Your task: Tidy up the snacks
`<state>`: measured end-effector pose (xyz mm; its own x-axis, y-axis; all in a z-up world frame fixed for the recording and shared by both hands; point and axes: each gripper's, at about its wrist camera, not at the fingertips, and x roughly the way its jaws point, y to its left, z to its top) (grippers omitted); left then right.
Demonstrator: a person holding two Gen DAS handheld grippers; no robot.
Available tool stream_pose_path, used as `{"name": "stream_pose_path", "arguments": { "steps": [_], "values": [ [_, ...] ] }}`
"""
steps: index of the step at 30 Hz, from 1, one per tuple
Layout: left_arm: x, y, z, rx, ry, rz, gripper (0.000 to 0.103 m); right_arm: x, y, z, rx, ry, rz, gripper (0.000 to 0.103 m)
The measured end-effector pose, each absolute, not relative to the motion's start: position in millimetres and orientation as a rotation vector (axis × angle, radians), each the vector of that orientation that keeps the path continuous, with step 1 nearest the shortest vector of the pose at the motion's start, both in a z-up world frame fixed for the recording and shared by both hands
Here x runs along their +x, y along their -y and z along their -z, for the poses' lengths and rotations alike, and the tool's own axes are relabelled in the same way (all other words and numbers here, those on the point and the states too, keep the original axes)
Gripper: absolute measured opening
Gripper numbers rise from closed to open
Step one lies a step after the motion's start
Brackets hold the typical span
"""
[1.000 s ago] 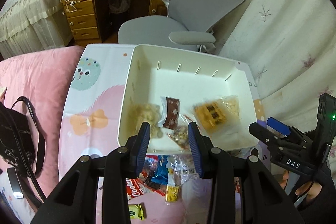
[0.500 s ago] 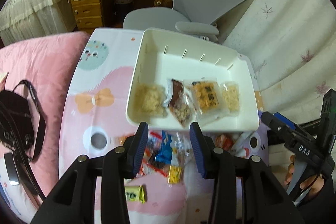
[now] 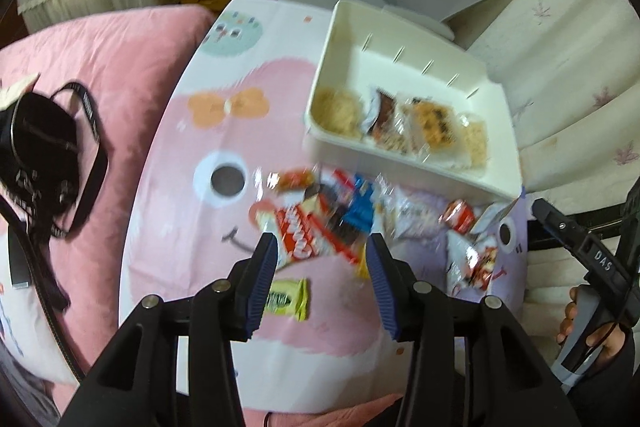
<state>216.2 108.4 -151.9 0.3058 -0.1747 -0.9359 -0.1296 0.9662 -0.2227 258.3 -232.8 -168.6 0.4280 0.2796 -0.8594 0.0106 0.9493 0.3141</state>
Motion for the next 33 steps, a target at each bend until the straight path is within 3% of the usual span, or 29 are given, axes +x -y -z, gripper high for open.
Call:
{"name": "stream_pose_path", "arguments": {
  "steps": [5,18,33],
  "values": [
    [201.1,-112.7,179.1,-0.29,-1.331,0.006,0.046,242.9,234.2,184.6,0.298,-1.163,-0.151,0.09],
    [182.5,-113.5,244.0,-0.311,-1.455,-0.038,0.062,214.5,236.0,240.2,0.302,-1.316,-0.1,0.09],
    [176.9,-124.9,292.4,-0.354,-1.49,-0.118,0.066,219.3,239.2,285.0,0.245,-1.402,-0.051,0.094]
  ]
}}
